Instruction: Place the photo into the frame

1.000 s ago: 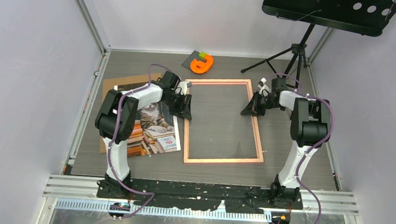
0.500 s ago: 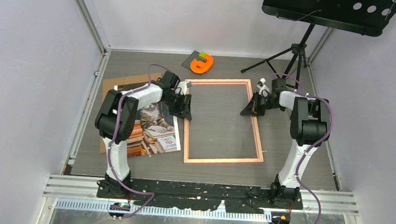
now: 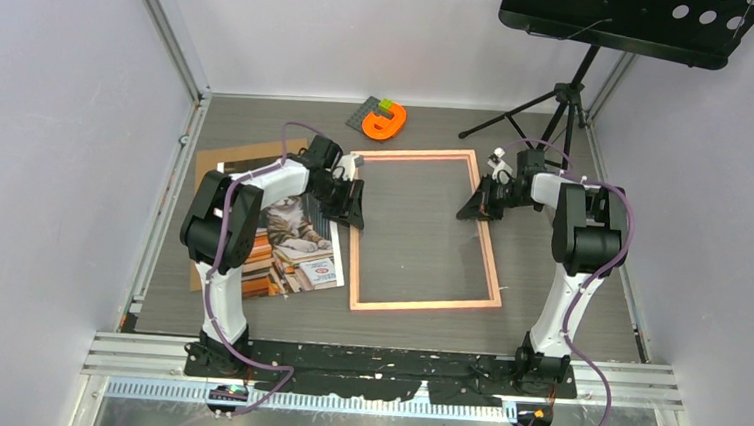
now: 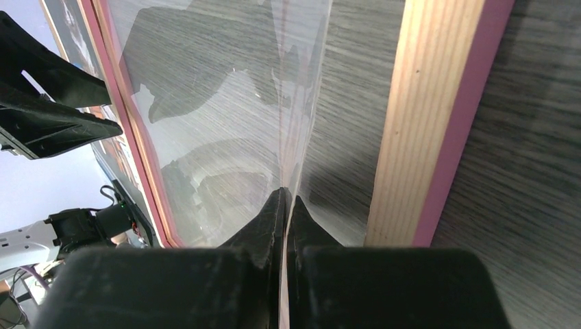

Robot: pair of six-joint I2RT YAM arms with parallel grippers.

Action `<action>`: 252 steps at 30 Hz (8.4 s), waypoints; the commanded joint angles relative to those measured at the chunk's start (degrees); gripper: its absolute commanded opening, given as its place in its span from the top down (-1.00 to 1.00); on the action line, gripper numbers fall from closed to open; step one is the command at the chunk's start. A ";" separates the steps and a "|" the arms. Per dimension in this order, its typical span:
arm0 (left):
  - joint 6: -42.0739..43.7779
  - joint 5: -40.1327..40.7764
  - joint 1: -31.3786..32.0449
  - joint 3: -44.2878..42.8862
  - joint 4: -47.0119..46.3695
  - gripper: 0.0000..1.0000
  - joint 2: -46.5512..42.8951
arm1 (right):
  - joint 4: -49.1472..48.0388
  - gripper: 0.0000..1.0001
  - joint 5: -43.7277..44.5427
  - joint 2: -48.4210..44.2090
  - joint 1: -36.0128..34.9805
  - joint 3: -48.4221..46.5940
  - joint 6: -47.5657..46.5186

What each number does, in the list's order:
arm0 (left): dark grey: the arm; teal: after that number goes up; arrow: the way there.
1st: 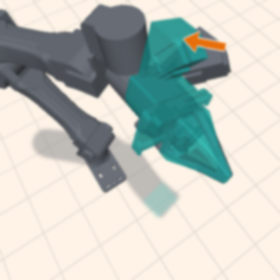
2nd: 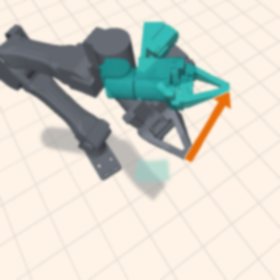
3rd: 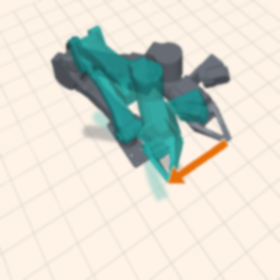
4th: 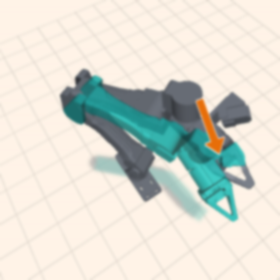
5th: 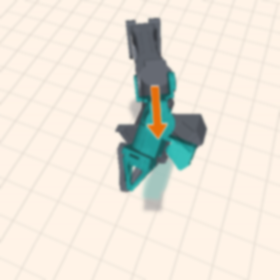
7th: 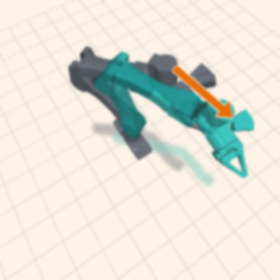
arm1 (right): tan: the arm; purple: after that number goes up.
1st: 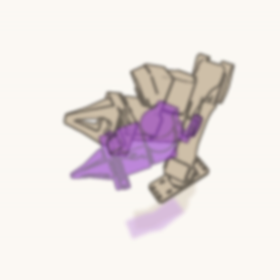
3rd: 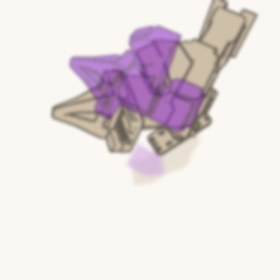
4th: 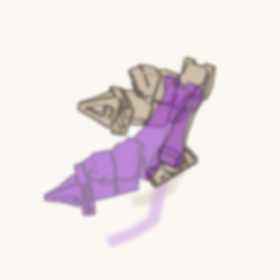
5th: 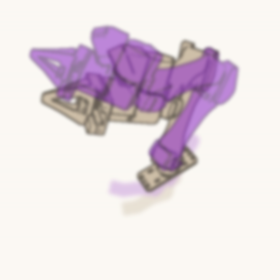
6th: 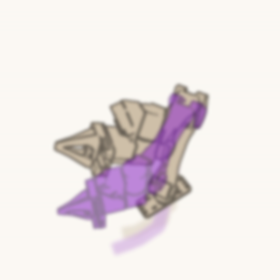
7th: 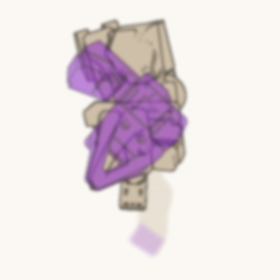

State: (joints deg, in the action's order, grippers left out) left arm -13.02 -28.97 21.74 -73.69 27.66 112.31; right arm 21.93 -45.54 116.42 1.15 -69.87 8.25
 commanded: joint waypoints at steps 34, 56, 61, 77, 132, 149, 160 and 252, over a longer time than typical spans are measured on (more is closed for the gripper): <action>2.55 5.81 0.85 -0.90 3.52 -0.21 -2.70 | 2.20 0.89 2.95 0.61 -3.25 -1.19 -1.36; 3.35 11.44 0.81 -1.00 4.68 -0.33 -5.80 | 2.61 0.88 4.06 0.39 -3.20 -1.49 -0.69; 3.26 10.54 0.85 -2.69 5.01 -0.38 -6.13 | 2.51 0.89 4.14 0.46 -3.22 -1.48 -0.67; 1.41 9.28 6.71 -13.19 5.36 -0.40 -0.89 | 2.33 0.89 4.29 0.53 -3.33 -1.57 -0.44; -11.49 0.67 19.66 -31.98 -0.69 -0.35 20.22 | 1.69 0.84 4.57 0.40 -3.43 -1.32 -0.16; -11.94 1.16 19.66 -29.73 -2.15 -0.34 19.46 | 3.00 0.29 7.78 -1.97 -3.51 -1.77 -1.67; -11.99 1.99 19.66 -27.91 -2.83 -0.33 18.32 | 4.04 0.24 8.76 -2.55 -3.50 -1.97 -2.45; 10.75 17.20 -0.73 2.00 10.76 -0.58 -27.11 | 4.95 0.01 32.99 -13.39 -8.00 1.15 -12.67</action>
State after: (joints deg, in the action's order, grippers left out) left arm -8.25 -14.50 26.57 -74.28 34.48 91.74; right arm 26.94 -15.55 102.13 -5.69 -66.63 -3.44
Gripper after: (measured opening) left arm 0.793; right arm 0.497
